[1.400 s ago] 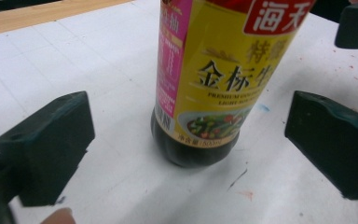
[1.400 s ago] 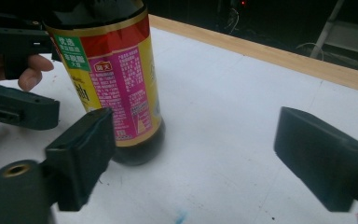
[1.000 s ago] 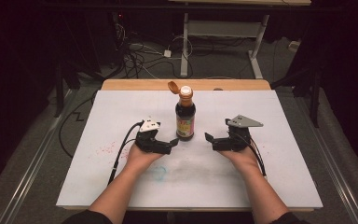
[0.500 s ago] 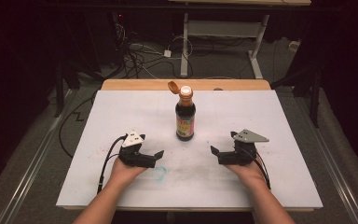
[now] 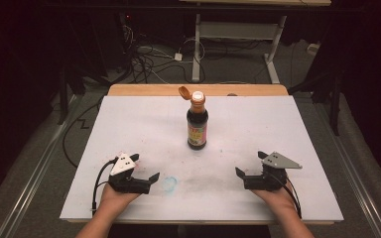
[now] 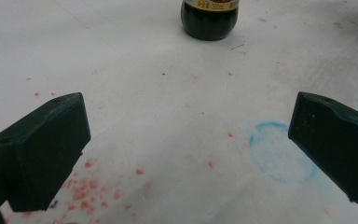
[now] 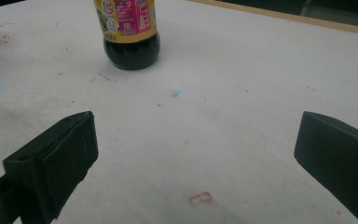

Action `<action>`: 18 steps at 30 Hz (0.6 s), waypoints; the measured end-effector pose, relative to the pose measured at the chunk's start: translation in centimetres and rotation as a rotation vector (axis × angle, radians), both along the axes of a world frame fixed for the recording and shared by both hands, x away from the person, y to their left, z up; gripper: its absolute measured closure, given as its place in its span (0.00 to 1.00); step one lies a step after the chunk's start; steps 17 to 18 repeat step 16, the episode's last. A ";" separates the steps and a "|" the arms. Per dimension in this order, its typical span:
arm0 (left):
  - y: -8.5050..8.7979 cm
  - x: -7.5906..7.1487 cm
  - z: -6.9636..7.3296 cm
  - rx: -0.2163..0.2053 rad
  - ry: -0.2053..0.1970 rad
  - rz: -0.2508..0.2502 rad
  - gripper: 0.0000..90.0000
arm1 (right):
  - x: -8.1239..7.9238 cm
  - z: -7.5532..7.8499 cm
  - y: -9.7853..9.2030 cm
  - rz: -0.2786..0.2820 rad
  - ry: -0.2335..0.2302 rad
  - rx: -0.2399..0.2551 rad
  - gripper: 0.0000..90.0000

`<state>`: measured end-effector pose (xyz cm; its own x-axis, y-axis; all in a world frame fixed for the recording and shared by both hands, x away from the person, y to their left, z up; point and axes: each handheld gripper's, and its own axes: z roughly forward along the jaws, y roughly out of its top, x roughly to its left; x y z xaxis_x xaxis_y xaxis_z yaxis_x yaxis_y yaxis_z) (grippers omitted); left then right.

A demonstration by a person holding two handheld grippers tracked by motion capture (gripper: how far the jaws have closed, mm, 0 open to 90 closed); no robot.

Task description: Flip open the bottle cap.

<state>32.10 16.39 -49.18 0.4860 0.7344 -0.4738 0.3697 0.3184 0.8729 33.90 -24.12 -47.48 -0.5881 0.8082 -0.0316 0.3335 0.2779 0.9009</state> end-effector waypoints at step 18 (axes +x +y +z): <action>0.9 -0.9 -0.5 0.080 -0.029 -0.030 0.00 | -1.0 -0.6 -0.3 -0.022 -0.025 -0.033 0.01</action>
